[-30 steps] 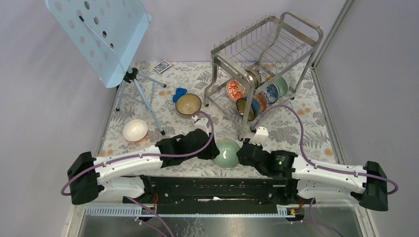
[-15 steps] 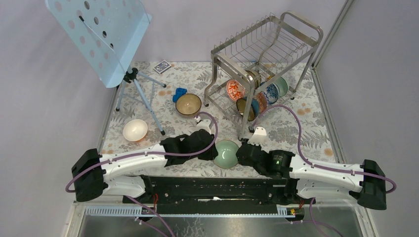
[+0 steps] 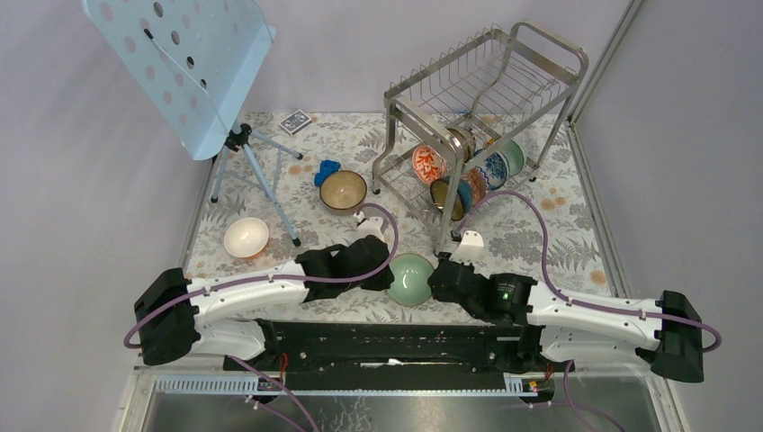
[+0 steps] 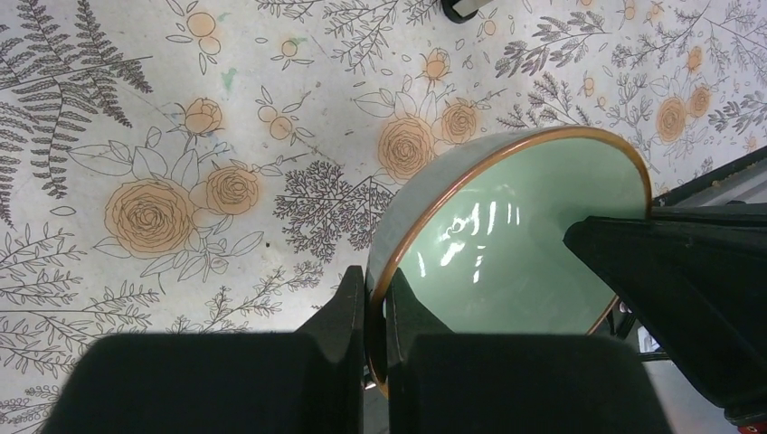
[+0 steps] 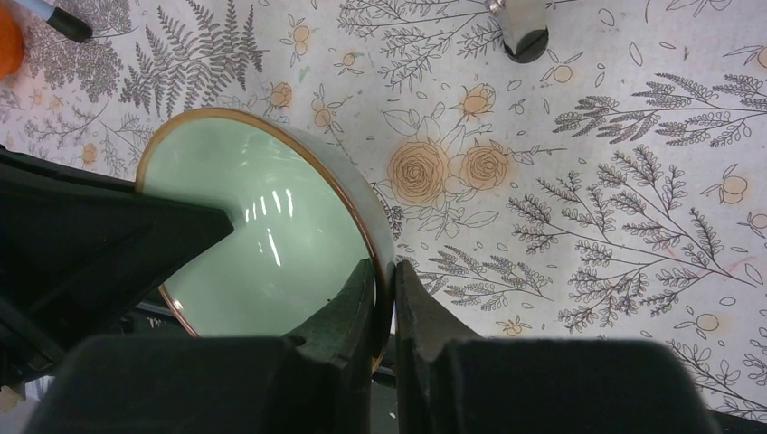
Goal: Unload the bowls from the dish rack
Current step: Place the bowl at the center of the board.
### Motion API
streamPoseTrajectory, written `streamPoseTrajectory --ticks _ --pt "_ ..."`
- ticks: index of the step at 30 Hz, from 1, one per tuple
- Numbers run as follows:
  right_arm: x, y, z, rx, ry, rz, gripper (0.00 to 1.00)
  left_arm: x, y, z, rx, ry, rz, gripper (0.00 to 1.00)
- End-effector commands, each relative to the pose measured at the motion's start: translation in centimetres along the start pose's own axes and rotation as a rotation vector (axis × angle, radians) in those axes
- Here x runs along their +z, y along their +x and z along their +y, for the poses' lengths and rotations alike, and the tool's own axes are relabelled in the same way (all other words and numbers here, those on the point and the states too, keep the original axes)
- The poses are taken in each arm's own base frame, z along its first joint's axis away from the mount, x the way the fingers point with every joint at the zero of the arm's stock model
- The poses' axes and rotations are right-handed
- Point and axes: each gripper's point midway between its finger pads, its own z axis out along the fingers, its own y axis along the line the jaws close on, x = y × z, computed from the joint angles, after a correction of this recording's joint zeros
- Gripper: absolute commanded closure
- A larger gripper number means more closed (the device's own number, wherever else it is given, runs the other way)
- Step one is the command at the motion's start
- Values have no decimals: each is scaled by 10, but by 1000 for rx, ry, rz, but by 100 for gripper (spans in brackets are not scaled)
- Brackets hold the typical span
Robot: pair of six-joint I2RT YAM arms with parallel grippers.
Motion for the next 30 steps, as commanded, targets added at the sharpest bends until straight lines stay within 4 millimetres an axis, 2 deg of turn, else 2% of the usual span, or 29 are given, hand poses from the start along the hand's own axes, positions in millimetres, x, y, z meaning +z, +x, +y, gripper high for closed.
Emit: streamPoseTrajectory --ticks 1,3,5,9,13,19,23,30 --pt "-10 -18 46 33 -168 -27 79 -8 -14 -17 12 50 -40 100" --pt "-12 -15 47 -10 -177 -6 48 -12 -16 -13 6 36 -58 100" --pt "-14 -13 45 -50 -177 8 26 -16 -20 -7 3 14 -76 100" --pt "-28 -18 40 -139 -196 16 8 -32 -36 7 19 -49 -130 100" --pt "-45 -26 36 -194 -269 -19 2 -50 -55 32 20 -129 -179 100" --pt "-45 -26 22 -137 -328 -100 4 -65 -62 81 -82 -250 -181 100" --pt "-39 -14 18 -117 -393 -117 5 -77 -64 114 -189 -321 -198 100" --pt "-28 12 20 -215 -433 -46 5 -91 -62 160 -394 -392 -212 100"
